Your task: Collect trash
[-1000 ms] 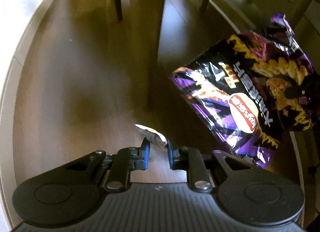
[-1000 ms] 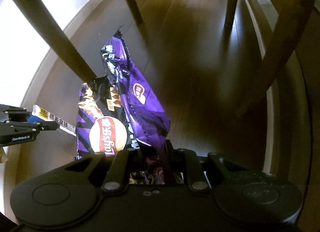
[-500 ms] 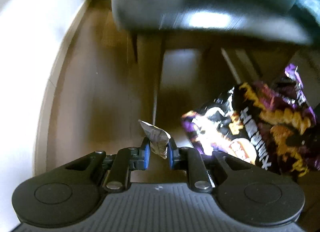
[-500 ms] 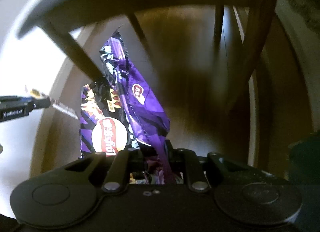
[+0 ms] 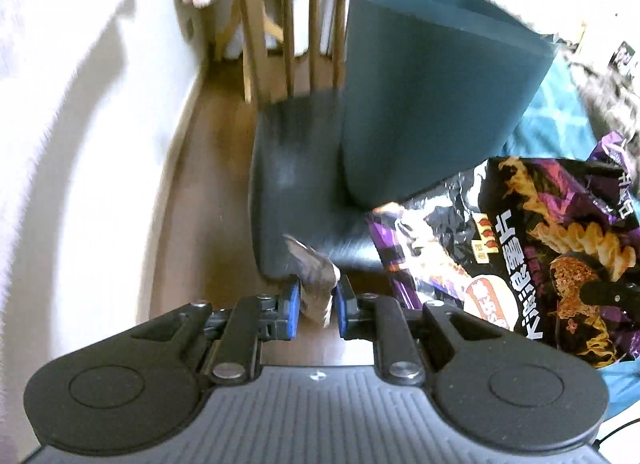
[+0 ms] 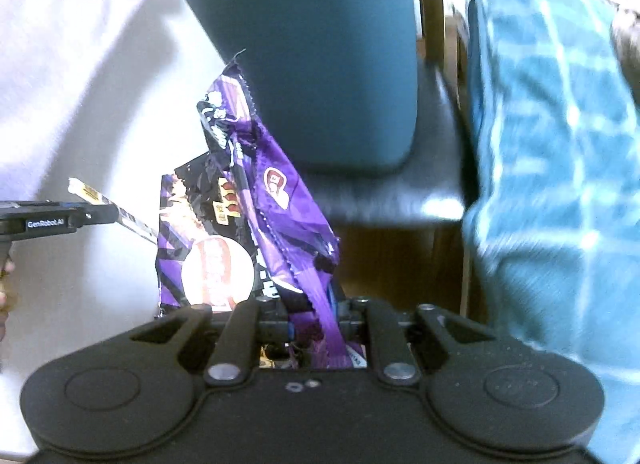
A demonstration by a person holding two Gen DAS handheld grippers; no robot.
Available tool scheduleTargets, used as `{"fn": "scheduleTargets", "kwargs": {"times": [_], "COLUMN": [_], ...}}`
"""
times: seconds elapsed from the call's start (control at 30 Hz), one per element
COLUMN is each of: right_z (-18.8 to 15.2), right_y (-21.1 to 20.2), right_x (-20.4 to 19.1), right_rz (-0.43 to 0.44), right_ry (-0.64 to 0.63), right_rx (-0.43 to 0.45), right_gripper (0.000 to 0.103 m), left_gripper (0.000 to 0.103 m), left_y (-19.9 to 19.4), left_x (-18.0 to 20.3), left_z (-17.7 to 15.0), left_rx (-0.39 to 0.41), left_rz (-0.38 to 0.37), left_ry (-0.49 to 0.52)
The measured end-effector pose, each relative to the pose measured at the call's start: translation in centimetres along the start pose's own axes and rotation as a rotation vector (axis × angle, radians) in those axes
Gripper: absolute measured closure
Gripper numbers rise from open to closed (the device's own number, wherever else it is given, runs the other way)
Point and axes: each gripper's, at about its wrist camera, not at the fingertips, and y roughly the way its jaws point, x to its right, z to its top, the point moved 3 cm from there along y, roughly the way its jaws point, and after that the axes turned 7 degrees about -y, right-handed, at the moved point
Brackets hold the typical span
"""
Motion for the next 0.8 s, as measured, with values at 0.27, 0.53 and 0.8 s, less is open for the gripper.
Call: {"fn": "scheduleTargets", "kwargs": {"times": [0.27,0.53,0.8], "right_z": [6.7,13.7,14.5], "right_y": [-11.6,-18.4,-18.5], "right_x": [0.2,0.6,2.3], "right_rz": [0.049,-0.006,-0.017], "right_ry": [-0.043,-0.101,-0.078], "right_rx": [0.125,0.259,0.290], "right_gripper": [0.089,0.089,0.089], "left_gripper": [0.085,0.087,0.087], "left_y": [-8.7,-12.9,-11.3], "left_x": [5.1,8.4,9.9], "left_z": [5.8,8.3,8.0], "left_rx": [0.103,0.160,0.062], "left_rz": [-0.073,-0.056,-0.053], "left_ry": [-0.029,-0.013,0.043]}}
